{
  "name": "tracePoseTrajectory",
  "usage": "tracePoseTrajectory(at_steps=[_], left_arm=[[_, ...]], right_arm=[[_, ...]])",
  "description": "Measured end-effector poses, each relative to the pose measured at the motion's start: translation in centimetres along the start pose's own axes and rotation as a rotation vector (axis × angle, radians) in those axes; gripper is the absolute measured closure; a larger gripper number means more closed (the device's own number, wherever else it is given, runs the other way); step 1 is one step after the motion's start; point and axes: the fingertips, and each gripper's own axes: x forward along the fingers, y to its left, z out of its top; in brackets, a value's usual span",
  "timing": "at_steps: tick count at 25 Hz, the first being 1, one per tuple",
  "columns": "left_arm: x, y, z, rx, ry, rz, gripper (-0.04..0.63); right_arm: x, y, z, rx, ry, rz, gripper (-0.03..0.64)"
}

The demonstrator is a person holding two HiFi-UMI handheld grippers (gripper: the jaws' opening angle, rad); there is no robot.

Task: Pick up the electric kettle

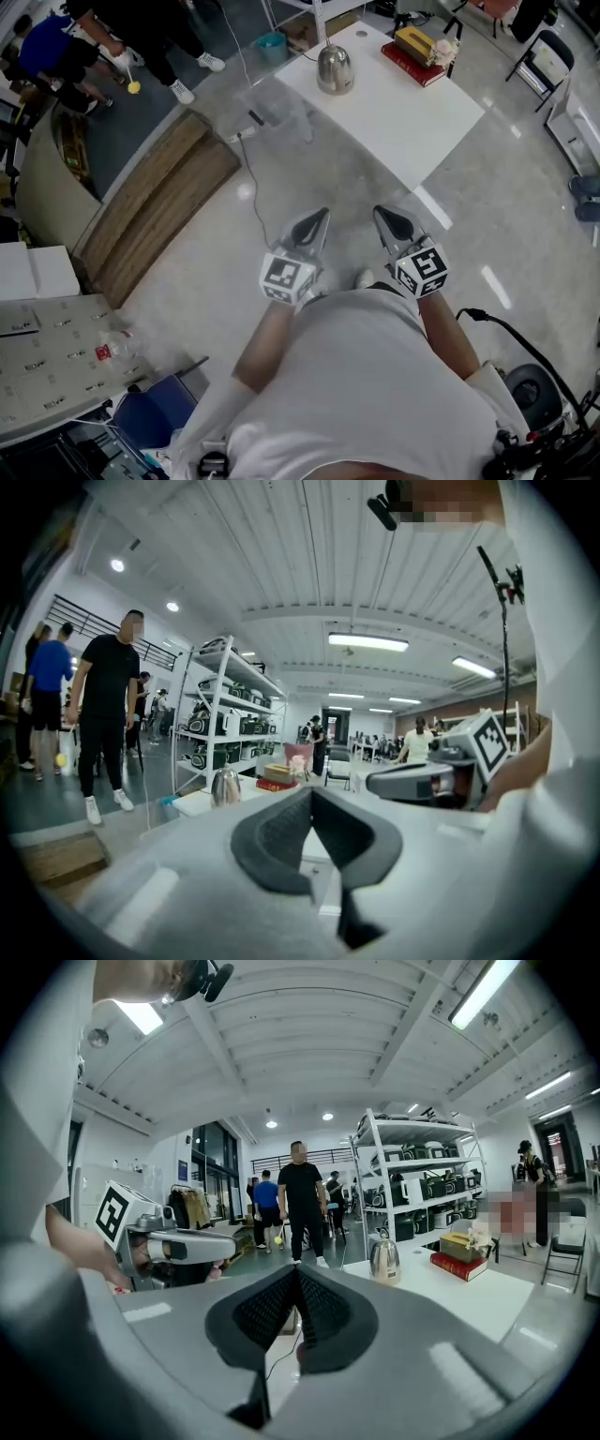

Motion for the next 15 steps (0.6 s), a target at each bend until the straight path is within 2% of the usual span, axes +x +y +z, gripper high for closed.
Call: tracePoseTrajectory(at_steps=[10,15], left_arm=[[-0.5,-1.1,-0.6,0.011,-0.007,0.042,0.594],[0.9,-2.4,-0.6,0.004,-0.024,0.056,0.595]], right_arm=[[-1.7,0.2,-0.9,-0.053,0.007,0.016,0.614],[-3.1,-1.5,-1.0,-0.062,0.005,0.033,0.614]])
